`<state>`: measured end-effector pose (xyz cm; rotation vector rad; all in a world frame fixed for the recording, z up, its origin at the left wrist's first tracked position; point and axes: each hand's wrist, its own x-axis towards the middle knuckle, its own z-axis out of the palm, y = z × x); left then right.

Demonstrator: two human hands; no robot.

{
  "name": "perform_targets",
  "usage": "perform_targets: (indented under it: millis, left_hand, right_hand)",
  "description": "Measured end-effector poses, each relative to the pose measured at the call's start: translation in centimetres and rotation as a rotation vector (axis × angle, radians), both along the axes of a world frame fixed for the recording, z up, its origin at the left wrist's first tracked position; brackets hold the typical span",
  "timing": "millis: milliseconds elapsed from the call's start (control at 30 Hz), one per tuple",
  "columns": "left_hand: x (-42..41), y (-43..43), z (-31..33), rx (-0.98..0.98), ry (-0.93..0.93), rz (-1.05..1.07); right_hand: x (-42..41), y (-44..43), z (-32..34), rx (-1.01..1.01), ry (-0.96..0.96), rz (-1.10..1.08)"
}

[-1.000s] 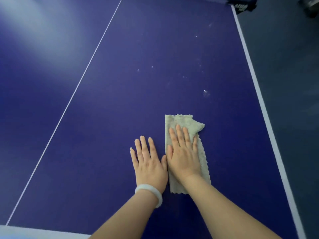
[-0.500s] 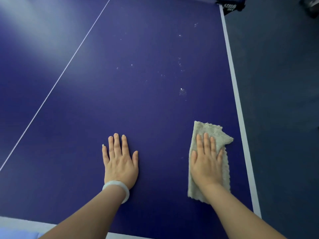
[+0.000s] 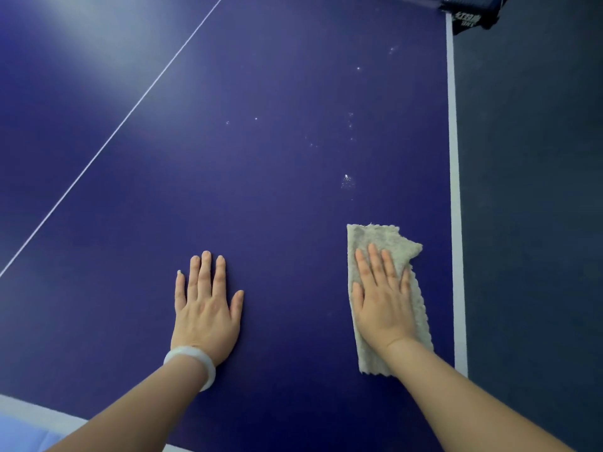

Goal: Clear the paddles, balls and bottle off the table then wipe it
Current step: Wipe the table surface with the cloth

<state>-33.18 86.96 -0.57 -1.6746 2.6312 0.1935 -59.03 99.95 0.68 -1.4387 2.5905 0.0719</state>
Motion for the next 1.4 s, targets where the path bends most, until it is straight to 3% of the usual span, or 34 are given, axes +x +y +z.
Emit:
perform_targets:
  millis: [333,533,633,733,933,1067,1133,1200,1400]
  left_hand:
    - [-1.5,0.4,1.0,0.03,0.058,0.116]
    - [-10.9,4.6,2.0,0.114,0.218,0.212]
    - [-15.2,7.3,1.6,0.12,0.256,0.406]
    - [-17.8,8.6,0.9,0.095,0.179,0.541]
    - [-18.8,8.9,-0.3,0.016,0.031,0.612]
    - [-19.0,8.8,-0.6,0.01,0.023,0.619]
    - [-19.1,9.0,-0.6,-0.002,0.006,0.622]
    - [-19.1,9.0,-0.5,-0.003,0.003,0.623]
    - [-19.3,8.9,-0.2,-0.003,0.016,0.631]
  right_hand:
    - [-0.3,0.3,-0.1,0.004,-0.018,0.063]
    - [-1.7,-0.3,0.2,-0.004,-0.058,0.203]
    - [-3.2,0.0,0.0,-0.01,-0.093,0.345]
    - [-6.0,1.6,0.0,-0.018,-0.115,0.546]
    - [-14.9,2.9,-0.7,-0.04,-0.092,0.797]
    - [-20.2,-1.6,-0.6,-0.01,-0.039,0.606]
    - [-20.4,-3.4,-0.6,-0.011,-0.024,0.414]
    - [-18.7,-3.9,-0.6,-0.029,-0.03,0.37]
    - [-18.6,-0.5,-1.0,-0.061,-0.113,0.981]
